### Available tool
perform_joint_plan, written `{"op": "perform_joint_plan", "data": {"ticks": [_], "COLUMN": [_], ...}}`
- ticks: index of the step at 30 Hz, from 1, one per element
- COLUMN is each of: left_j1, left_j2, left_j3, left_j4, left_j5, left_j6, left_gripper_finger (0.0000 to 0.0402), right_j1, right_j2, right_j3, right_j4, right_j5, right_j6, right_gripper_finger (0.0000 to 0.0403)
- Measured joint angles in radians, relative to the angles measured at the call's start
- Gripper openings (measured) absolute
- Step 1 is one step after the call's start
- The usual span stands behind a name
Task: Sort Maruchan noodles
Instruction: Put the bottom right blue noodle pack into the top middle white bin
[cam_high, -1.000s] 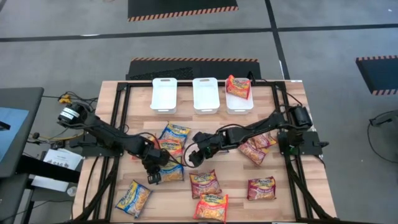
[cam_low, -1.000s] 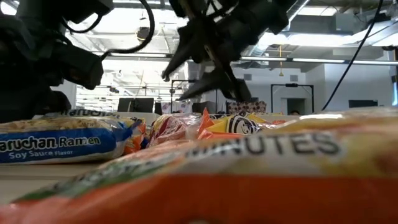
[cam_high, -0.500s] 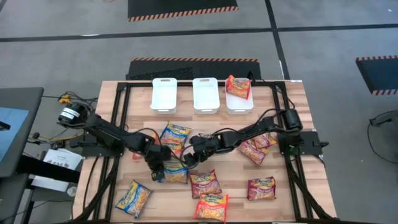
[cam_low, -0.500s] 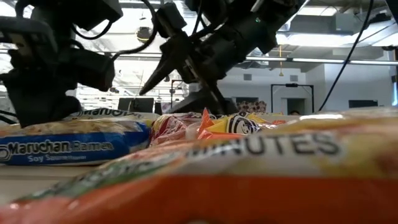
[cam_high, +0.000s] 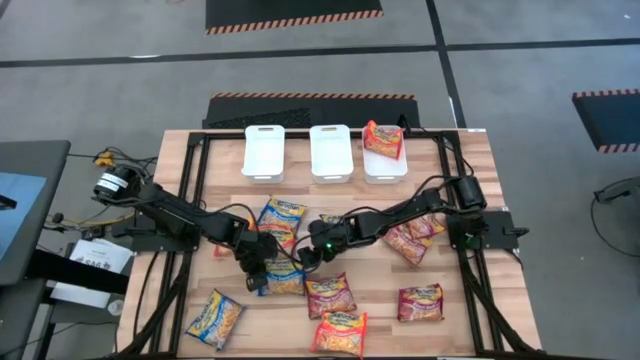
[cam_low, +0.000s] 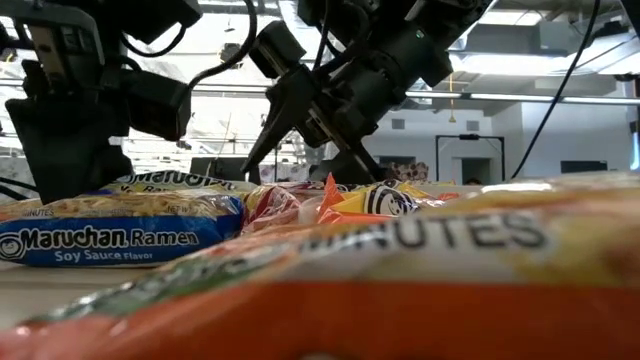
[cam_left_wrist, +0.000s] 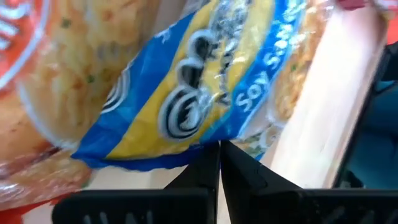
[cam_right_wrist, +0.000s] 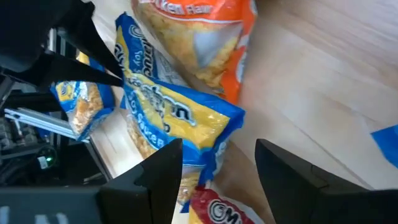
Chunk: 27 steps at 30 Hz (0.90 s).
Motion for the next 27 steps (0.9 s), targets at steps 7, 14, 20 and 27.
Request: {"op": "perform_joint_plan", "data": {"ticks": [7,14,20,27], "left_j1": [0.000,0.002,0.002,0.002], "left_j2": [0.000,0.000,0.001,0.079], "left_j3": [0.000,0.000,0.000,0.004], "left_j4": [0.023,0.028,0.035,0.089], "left_j5": [-0.027,-0.050,-0.080,-0.079], "left_j6": [-0.041,-0.041,-0.059,-0.101], "left_gripper_finger": [0.0000,0.0000,0.0000,0.0000], "right_j1": [-0.001,-0.002,-0.001,0.006], "right_j2": [0.000,0.000,0.000,0.000], "right_j3": [0.000,0.000,0.000,0.000], "right_j4": [0.012,0.013,-0.018,-0.021], "right_j5": [0.030,0.050,0.047,0.040], "right_j6": [0.003,0.003,0.021,0.022], "right_gripper_finger": [0.0228,0.0228,0.0228,0.0228]}}
